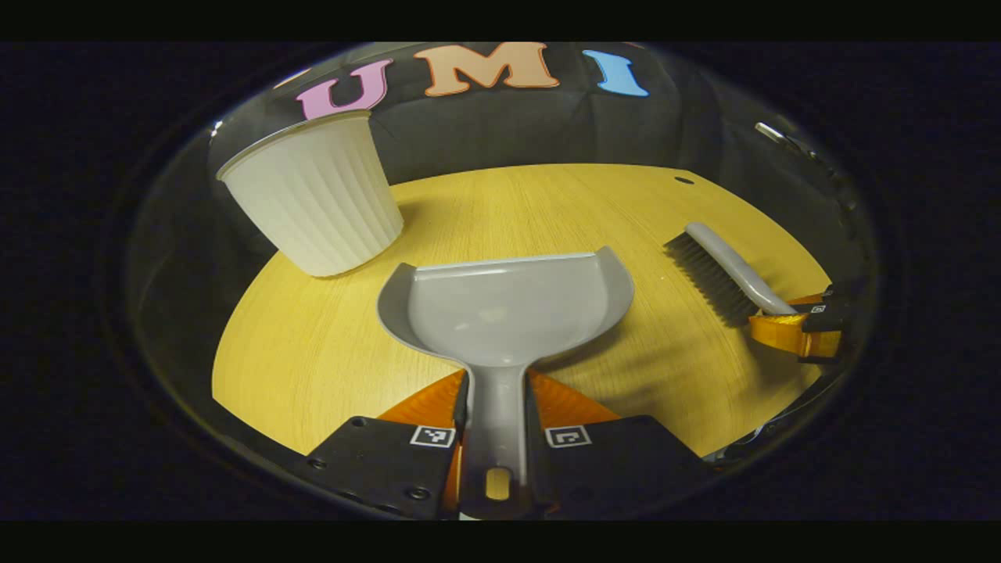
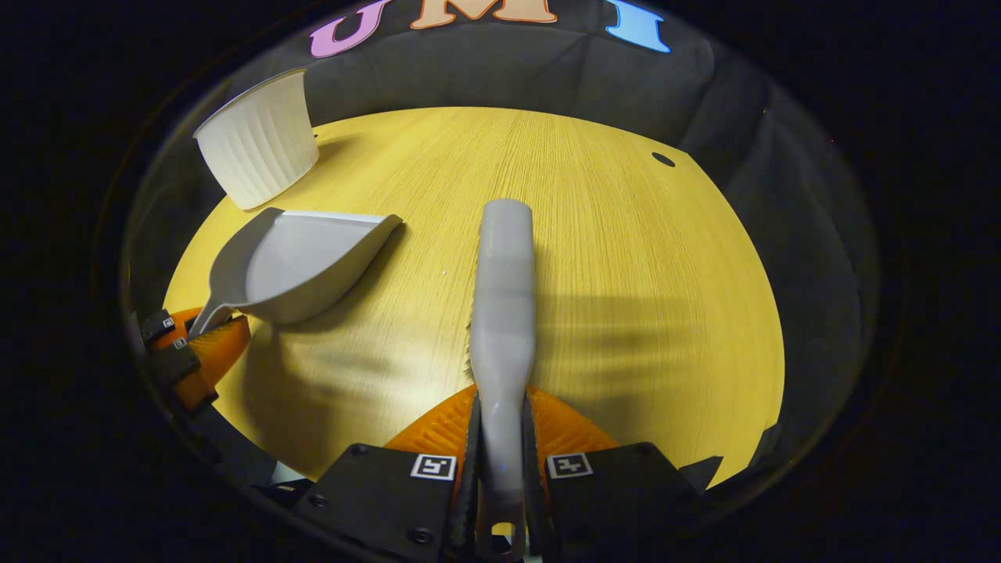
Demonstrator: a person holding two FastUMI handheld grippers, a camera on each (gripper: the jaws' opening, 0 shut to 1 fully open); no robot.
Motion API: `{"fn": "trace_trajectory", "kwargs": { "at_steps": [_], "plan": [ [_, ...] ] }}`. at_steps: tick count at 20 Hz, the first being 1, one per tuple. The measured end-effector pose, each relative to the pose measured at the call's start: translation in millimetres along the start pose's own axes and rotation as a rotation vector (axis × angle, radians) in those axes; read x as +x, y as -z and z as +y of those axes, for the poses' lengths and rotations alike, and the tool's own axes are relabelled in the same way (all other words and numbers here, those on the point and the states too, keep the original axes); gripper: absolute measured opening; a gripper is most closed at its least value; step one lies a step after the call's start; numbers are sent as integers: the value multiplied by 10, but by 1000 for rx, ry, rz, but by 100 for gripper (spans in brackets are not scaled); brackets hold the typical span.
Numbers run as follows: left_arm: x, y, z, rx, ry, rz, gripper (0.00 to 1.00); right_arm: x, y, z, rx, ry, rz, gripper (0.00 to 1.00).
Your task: Pick up the small broom and dustpan from the desktop, sweep the trash into the dustpan with the broom, and then empty the trash into the garbage bin.
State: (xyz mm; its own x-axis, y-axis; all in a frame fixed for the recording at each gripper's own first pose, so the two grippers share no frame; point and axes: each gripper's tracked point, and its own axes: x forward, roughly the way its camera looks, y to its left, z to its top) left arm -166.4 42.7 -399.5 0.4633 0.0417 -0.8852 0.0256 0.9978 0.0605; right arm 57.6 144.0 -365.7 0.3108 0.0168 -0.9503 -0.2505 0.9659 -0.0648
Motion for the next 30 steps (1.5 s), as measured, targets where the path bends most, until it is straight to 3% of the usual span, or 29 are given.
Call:
{"fn": "trace_trajectory", "kwargs": {
  "at_steps": [2,3,6,7,9,11,13,17,19,21,25,30],
  "plan": [
    [-12,4,-22,-8,9,7,31,-42,16,-36,-12,-2,4,48],
    [-24,6,-49,-12,10,3,40,-55,10,-36,-18,2,3,63],
    [-68,-53,-66,-23,13,-23,100,-92,-15,1,-24,-1,-14,92],
    [-68,-62,-94,-24,24,-28,97,-123,-27,-2,-21,1,-24,100],
    [-173,-175,-34,-17,-2,-70,96,-231,-91,-31,-7,3,-65,100],
    [-462,-542,193,8,-112,-223,96,-506,-282,-81,18,-12,-180,100],
    [-878,-1017,268,22,-178,-410,96,-978,-634,-132,45,-56,-381,100],
    [-1708,-1542,-71,-6,-174,-644,95,-2191,-1077,-416,63,-107,-808,100],
    [-2136,-1836,-222,-18,-178,-753,94,-2560,-1112,-590,54,-97,-928,100],
    [-2467,-2050,-325,-22,-166,-833,94,-2734,-1050,-635,70,-106,-983,100],
    [-2911,-2366,-547,-33,-49,-980,93,-3027,-917,-724,160,-88,-1049,100],
    [-3108,-2403,-522,21,13,-1033,93,-3254,-885,-746,240,-31,-1104,100]
  ]
}}
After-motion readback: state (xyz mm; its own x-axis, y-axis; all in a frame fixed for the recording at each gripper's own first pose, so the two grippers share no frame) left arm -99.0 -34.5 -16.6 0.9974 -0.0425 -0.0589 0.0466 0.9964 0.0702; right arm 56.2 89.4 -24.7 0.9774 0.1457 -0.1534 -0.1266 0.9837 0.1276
